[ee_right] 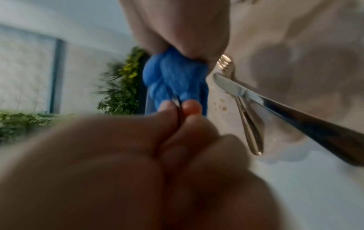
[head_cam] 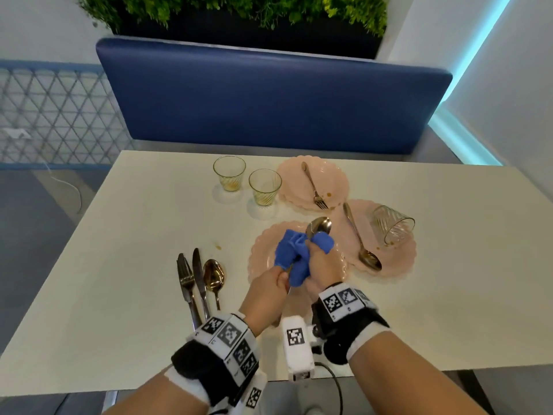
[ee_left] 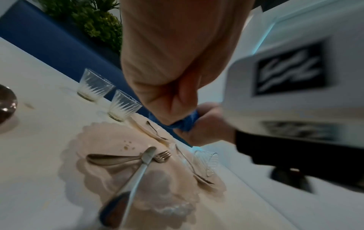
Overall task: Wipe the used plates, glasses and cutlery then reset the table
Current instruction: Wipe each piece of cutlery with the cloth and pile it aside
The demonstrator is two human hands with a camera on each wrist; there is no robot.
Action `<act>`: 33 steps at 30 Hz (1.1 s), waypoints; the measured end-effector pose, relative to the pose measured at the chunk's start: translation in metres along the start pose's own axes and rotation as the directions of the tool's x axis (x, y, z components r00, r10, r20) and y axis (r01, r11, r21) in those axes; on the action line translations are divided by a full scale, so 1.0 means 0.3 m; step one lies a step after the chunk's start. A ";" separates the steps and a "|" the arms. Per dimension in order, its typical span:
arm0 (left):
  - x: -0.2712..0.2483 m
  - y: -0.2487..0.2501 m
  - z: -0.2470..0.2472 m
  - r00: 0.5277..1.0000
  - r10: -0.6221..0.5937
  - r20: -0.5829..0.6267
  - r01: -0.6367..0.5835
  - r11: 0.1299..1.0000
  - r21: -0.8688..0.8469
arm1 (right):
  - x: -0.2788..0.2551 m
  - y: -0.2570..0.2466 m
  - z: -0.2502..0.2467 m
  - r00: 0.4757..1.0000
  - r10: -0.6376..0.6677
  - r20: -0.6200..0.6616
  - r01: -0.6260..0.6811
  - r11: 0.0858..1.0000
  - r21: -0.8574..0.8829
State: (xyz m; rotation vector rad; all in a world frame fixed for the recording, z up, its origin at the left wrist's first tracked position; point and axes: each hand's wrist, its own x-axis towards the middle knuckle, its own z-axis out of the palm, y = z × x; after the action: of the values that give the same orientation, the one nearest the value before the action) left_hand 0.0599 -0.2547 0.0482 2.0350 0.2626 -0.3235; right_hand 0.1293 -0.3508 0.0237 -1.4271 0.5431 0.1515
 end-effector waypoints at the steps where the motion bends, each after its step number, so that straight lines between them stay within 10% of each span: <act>1: 0.016 -0.010 -0.003 0.999 -0.031 0.009 0.032 0.998 -0.046 | -0.002 0.016 0.002 0.996 0.035 0.077 -0.036 0.999 0.006; 5: 0.044 -0.024 -0.026 0.964 -0.193 0.182 0.234 0.943 -0.238 | -0.002 0.020 -0.011 0.966 -0.031 0.257 0.087 0.974 -0.207; 12: 0.109 -0.003 -0.161 0.971 -0.140 0.194 0.231 0.753 -0.616 | -0.092 -0.024 -0.004 0.825 -0.095 0.557 0.345 0.866 -0.363; 25: 0.033 -0.218 -0.266 0.897 -0.431 -0.096 0.190 0.572 -0.798 | -0.157 0.051 0.054 0.650 0.178 0.739 0.452 0.691 -0.564; 33: -0.006 -0.422 -0.285 0.875 -0.364 -0.319 0.370 0.928 -0.045 | -0.064 -0.089 0.056 0.827 0.008 0.562 0.188 0.939 -0.289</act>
State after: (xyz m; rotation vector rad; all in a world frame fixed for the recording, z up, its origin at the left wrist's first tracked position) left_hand 0.0275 -0.1206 -0.0176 2.0436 0.8618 -0.2226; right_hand 0.1281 -0.3346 0.0569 -1.6415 -0.0456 0.5894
